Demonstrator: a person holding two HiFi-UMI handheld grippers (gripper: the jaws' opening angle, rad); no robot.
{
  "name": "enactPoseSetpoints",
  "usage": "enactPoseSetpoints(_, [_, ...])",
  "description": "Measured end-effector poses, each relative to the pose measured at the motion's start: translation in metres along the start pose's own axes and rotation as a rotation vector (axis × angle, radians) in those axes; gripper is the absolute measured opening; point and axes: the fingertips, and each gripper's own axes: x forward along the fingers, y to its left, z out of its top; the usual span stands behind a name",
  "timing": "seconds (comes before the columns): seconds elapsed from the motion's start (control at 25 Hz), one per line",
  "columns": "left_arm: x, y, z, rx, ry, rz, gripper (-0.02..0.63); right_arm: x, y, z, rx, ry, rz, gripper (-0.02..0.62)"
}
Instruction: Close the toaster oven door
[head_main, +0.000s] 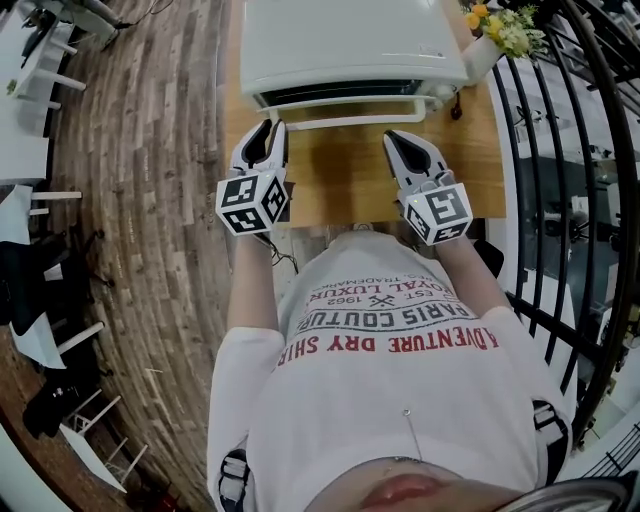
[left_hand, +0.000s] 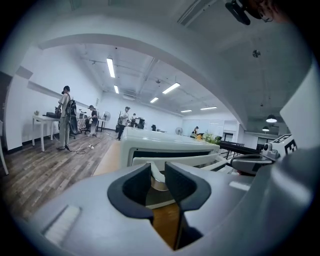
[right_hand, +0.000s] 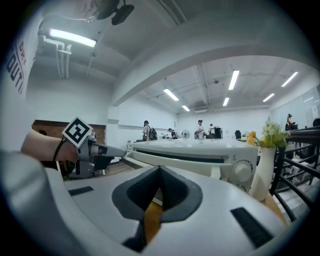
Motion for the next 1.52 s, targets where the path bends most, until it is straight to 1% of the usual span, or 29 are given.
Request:
enactPoseSetpoints(0.24, [0.010,0.006,0.008,-0.006,0.017,-0.010,0.097,0.008,-0.002,-0.002,-0.006,0.008,0.005,-0.012])
enactPoseSetpoints(0.4, [0.017,0.010,0.014,-0.012,0.023,-0.003,0.096,0.013,-0.006,0.001,-0.008,0.010,0.005,-0.012])
enactPoseSetpoints(0.6, [0.024,0.013,0.021,0.004,0.030,0.001,0.095,0.016,-0.010,0.004,-0.018,0.012,0.010,-0.012])
enactPoseSetpoints(0.84, [0.025,0.014,0.022,-0.052,0.029,-0.019,0.097,0.018,-0.015,0.004,-0.015,0.013,0.003,-0.012])
enactPoseSetpoints(1.0, [0.027,0.016,0.023,-0.063,0.019,-0.022,0.097,0.023,-0.016,0.006,-0.018,0.007,0.007,-0.012])
enactPoseSetpoints(1.08, [0.027,0.016,0.023,-0.046,0.007,-0.021,0.098,0.024,-0.015,0.008,-0.019,0.001,0.007,-0.012])
enactPoseSetpoints(1.12, [0.026,0.015,0.023,-0.023,0.001,-0.020,0.098,0.024,-0.015,0.009,-0.020,-0.002,0.006,-0.012])
enactPoseSetpoints(1.24, [0.025,0.013,0.024,0.082,-0.005,-0.015,0.097,0.023,-0.015,0.015,-0.021,-0.012,-0.015,-0.012])
enactPoseSetpoints(1.32, [0.022,0.010,0.031,0.127,-0.028,-0.019,0.097,0.023,-0.015,0.020,-0.015,-0.025,-0.025,-0.012])
enactPoseSetpoints(1.36, [0.020,0.007,0.036,0.130,-0.053,-0.029,0.095,0.022,-0.014,0.022,-0.013,-0.033,-0.025,-0.012])
enactPoseSetpoints(1.44, [0.012,0.001,0.047,0.113,-0.102,-0.049,0.046,0.022,-0.011,0.025,-0.014,-0.047,-0.021,-0.012])
enactPoseSetpoints(1.52, [0.004,-0.004,0.052,0.106,-0.124,-0.053,0.028,0.020,-0.007,0.026,-0.013,-0.057,-0.015,-0.012])
